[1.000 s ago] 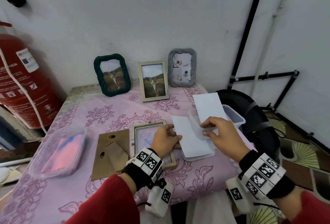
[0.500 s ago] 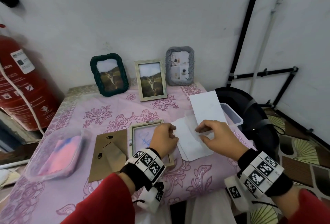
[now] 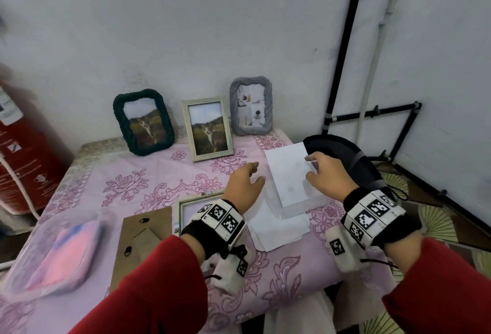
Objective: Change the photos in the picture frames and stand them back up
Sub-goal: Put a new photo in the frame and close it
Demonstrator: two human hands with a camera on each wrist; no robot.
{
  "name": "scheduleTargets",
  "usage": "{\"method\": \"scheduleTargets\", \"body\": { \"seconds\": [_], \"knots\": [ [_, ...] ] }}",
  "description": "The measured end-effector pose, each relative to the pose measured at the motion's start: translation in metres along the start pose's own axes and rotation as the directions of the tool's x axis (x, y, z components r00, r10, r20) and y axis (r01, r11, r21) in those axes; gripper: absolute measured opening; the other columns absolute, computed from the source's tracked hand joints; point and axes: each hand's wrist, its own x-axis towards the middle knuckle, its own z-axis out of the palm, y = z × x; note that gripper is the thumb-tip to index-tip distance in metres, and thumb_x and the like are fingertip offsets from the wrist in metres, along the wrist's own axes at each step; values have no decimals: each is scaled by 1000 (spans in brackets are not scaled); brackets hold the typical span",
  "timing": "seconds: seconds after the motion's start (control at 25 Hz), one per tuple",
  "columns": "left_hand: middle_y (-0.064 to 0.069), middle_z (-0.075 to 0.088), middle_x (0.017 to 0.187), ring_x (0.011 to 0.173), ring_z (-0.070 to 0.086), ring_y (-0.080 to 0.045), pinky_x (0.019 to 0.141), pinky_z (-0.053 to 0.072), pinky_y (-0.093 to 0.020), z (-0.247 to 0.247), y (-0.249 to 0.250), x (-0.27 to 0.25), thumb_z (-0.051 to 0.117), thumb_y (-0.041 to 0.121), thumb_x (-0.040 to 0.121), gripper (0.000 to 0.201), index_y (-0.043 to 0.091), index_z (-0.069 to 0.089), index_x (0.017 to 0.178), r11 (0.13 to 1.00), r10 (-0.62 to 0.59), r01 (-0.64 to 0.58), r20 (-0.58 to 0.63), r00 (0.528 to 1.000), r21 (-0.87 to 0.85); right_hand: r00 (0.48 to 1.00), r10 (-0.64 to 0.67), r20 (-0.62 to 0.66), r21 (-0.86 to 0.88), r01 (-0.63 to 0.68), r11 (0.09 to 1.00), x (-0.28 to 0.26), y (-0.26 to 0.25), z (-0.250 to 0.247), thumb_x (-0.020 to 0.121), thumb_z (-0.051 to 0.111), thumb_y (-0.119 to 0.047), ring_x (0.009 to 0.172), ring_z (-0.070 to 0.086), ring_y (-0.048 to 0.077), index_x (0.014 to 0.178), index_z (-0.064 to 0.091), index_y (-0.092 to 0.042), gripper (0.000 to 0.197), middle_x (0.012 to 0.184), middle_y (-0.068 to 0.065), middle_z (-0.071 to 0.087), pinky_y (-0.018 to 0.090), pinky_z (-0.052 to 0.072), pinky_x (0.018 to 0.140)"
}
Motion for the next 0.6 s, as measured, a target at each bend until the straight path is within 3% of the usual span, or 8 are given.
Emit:
{"method": "scheduleTargets", "body": {
  "seconds": [0.12,0.24,0.4,0.48,0.6],
  "knots": [
    [-10,46,142,131,43,-22,110,32,-30,7,5,10,53,19,93,50,3,40,138,998,-51,47,99,994,35,997,31,67,-54,-27,998,5,5,8,87,55,-6,123,47,32,136,37,-1,53,131,22,50,36,39,102],
    [-9,48,141,130,45,-21,105,33,-25,12,9,13,53,18,93,45,4,46,134,999,-46,43,137,990,25,998,46,47,-36,-44,998,9,6,12,85,55,-6,118,50,35,138,31,-3,58,127,22,51,42,41,101],
    [-6,50,139,129,45,-22,108,34,-32,14,11,12,55,19,91,45,9,46,134,999,-31,29,89,996,23,998,23,-58,45,-21,999,11,7,11,84,56,0,116,53,35,134,37,-1,54,121,22,56,45,42,99],
    [-5,51,137,128,46,-20,104,34,-25,11,15,9,56,15,90,47,10,45,135,999,20,-18,42,999,-40,990,-5,-141,85,17,996,10,6,8,84,57,0,110,55,35,131,41,-1,50,116,21,58,44,44,97],
    [-3,57,128,121,51,-16,96,39,-20,2,27,8,55,8,90,53,13,38,140,970,93,-93,-8,996,-226,958,-69,-278,154,115,981,8,-4,-1,83,57,2,97,59,31,127,47,-3,46,108,16,61,35,46,87]
  ]
}}
